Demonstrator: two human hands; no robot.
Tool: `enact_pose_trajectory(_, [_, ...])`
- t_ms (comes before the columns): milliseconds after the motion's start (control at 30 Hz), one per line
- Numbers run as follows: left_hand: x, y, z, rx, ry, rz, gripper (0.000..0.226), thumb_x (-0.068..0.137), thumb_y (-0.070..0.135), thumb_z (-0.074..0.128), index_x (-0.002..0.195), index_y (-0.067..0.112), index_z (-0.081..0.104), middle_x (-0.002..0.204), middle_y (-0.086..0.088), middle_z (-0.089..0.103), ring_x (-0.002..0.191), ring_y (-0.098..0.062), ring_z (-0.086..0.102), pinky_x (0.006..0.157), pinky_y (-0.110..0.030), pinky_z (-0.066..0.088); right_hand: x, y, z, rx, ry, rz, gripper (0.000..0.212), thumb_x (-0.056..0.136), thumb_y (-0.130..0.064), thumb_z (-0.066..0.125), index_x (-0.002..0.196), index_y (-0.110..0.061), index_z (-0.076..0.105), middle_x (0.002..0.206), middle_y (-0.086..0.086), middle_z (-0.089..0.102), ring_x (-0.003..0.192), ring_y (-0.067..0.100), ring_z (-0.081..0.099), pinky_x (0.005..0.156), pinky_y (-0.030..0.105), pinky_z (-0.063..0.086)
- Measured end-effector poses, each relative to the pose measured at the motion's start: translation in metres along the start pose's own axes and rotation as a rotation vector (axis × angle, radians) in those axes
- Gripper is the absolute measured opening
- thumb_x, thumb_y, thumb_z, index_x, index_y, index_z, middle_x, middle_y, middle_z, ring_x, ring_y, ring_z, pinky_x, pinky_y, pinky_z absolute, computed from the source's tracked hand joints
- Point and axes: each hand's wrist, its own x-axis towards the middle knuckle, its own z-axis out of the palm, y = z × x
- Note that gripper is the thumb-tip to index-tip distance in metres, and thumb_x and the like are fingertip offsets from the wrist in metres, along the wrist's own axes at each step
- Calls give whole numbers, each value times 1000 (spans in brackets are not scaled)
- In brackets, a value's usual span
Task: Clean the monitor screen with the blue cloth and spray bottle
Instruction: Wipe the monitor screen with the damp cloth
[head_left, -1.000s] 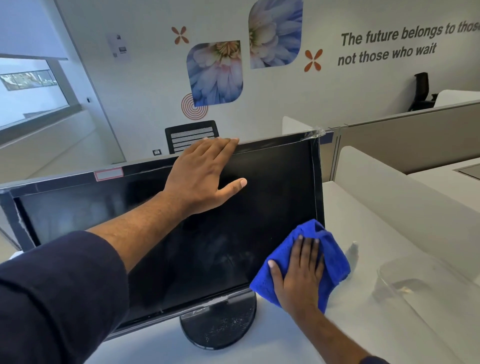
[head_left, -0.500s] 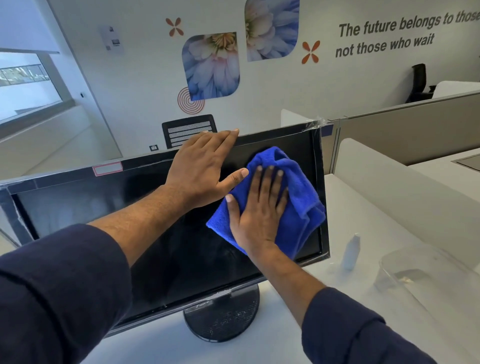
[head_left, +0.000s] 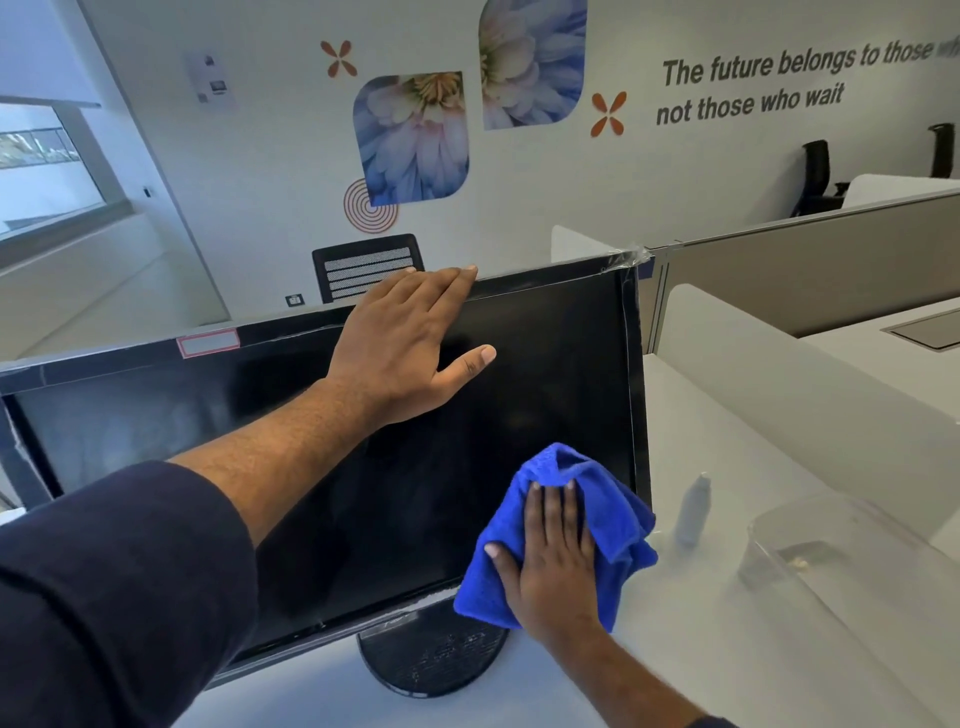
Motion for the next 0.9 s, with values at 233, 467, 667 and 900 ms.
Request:
enact_pose_trajectory(233, [0, -2, -2, -9, 0, 4, 81, 95, 69, 27, 153, 14, 29, 149, -3, 46, 133, -23, 45, 115, -38, 29, 67, 36, -40, -10, 103, 112, 86, 95, -68, 16, 154, -7, 10, 160, 16, 24, 149, 33, 14, 118, 53, 14])
enact_pose_trajectory(467, [-1, -2, -1, -21, -1, -3, 82, 94, 70, 26, 154, 15, 28, 151, -2, 45, 135, -22, 43, 116, -38, 27, 102, 40, -60, -41, 143, 72, 80, 97, -63, 11, 156, -10, 2, 163, 13, 11, 151, 29, 2, 121, 51, 2])
enact_pose_trajectory(667, [1, 1, 0, -5, 7, -1, 81, 94, 70, 25, 154, 15, 28, 150, -2, 45, 134, -22, 43, 115, -38, 27, 25, 38, -7, -1, 54, 192, 78, 100, -59, 13, 154, -2, 9, 159, 22, 20, 149, 37, 13, 118, 56, 17])
enact_pose_trajectory(900, [0, 1, 3, 37, 21, 0, 83, 94, 71, 24, 154, 14, 26, 149, -4, 46, 130, -24, 46, 114, -39, 28, 0, 3, 8, 176, 87, 397, 76, 101, -55, 15, 152, 0, 7, 158, 24, 21, 146, 38, 21, 116, 56, 21])
